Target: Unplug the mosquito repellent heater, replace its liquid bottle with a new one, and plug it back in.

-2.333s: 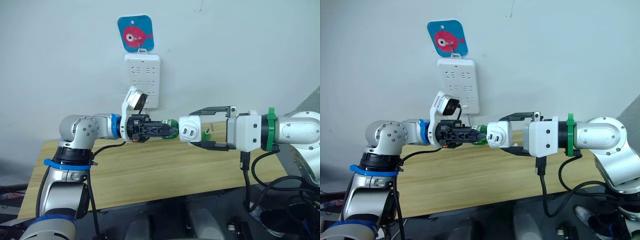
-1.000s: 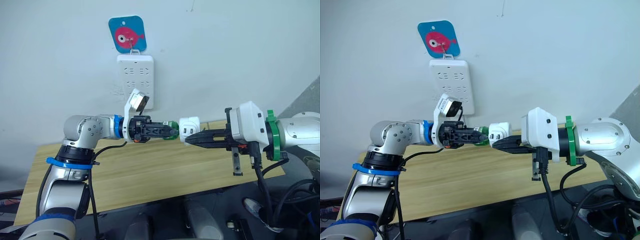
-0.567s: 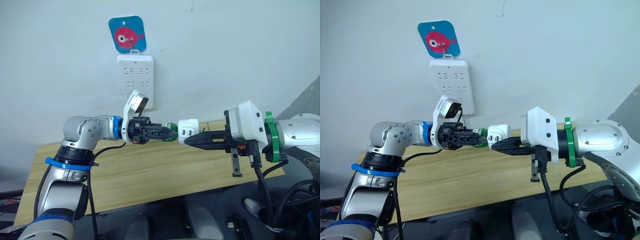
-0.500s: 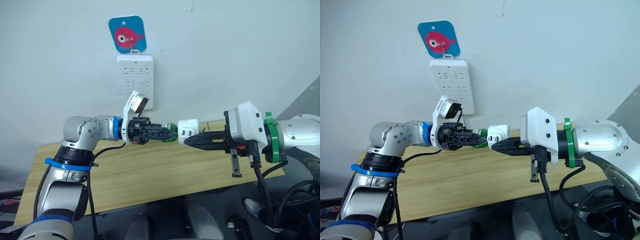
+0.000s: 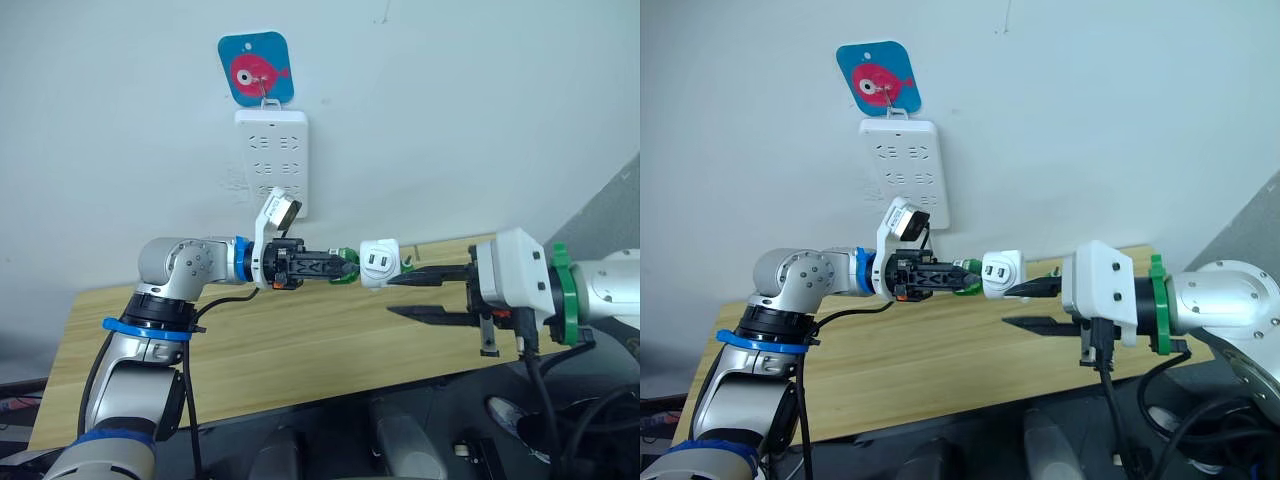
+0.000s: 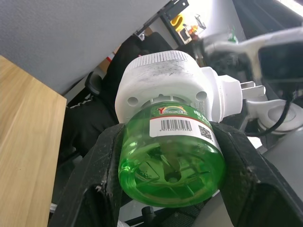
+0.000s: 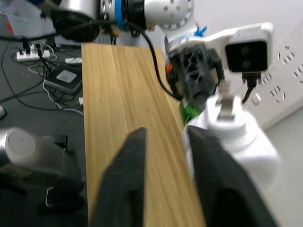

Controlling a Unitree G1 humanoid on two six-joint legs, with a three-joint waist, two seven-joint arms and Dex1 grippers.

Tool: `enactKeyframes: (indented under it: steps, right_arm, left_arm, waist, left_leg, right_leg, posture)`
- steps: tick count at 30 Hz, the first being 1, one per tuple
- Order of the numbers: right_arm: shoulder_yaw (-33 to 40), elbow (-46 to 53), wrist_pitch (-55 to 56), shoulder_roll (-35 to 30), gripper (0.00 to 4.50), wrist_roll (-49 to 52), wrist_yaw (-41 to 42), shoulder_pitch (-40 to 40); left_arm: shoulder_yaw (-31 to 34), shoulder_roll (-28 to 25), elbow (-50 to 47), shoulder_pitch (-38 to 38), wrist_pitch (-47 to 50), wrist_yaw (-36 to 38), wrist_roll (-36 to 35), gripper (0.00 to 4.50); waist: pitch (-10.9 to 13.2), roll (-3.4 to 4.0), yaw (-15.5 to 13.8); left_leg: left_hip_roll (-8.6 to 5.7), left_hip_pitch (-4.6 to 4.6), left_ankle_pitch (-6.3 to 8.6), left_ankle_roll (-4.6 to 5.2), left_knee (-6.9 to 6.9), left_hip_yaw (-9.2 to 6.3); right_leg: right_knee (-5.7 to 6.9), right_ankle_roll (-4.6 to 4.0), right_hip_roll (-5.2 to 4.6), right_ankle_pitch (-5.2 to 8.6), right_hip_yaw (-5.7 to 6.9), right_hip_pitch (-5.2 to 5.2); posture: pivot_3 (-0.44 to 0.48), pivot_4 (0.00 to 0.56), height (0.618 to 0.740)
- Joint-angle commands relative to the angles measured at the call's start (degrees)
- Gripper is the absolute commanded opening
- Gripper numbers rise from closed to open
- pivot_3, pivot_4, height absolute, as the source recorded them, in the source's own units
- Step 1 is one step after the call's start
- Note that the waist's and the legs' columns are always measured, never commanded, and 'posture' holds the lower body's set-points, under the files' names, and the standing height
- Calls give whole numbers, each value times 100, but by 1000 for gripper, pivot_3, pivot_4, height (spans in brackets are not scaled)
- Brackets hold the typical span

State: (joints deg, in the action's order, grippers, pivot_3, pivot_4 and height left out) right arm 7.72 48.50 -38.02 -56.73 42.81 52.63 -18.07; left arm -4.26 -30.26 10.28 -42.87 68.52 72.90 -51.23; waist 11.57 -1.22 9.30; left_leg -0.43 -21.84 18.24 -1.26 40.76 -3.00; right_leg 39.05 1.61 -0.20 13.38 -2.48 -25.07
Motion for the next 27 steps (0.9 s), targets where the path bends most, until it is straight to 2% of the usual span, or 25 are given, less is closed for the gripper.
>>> enactKeyframes:
  steps: [1, 6, 10, 16, 27]
  right_arm:
    - [716, 165, 223, -172, 2756, -35, 70, 272]
    - [1002, -122, 136, -296, 4467, -70, -81, 308]
    - [758, -152, 42, -385, 4500, 41, -61, 122]
    - [-358, -415, -209, 20, 4500, -114, -294, -751]
    - [-1124, -634, 4, 364, 4500, -649, -273, -950]
  left_arm:
    - [110, -46, 4, -114, 13, 67, -19, 2280]
    - [-54, -109, -26, -115, -19, 262, 48, 2280]
    - [-154, -140, -54, -129, -58, 404, 99, 2280]
    - [-181, -142, -281, -81, -18, 459, 55, 2280]
    - [-164, -180, -484, 20, 28, 495, 20, 2280]
  waist:
    - [-1, -1, 4]
    - [-2, 0, 21]
    - [-2, 0, 35]
    - [-5, 0, 46]
    - [-6, 1, 27]
  left_leg:
    - [-1, 1, 0, 0, 1, 3]
    - [1, 5, 0, 0, 1, 5]
    - [1, 4, 0, 0, 0, 4]
    - [2, 5, 0, 0, 1, 4]
    - [1, 1, 0, -1, 1, 0]
  right_leg:
    - [1, 0, 0, 0, -2, 0]
    - [1, 0, 4, 0, -4, 2]
    - [1, 0, 5, 0, -3, 1]
    - [1, 0, 4, 0, -5, 1]
    - [1, 0, 0, 0, -2, -2]
  posture:
    - [-278, 138, 740]
    - [-289, 136, 740]
    - [-293, 134, 740]
    - [-278, 134, 740]
    - [-267, 131, 740]
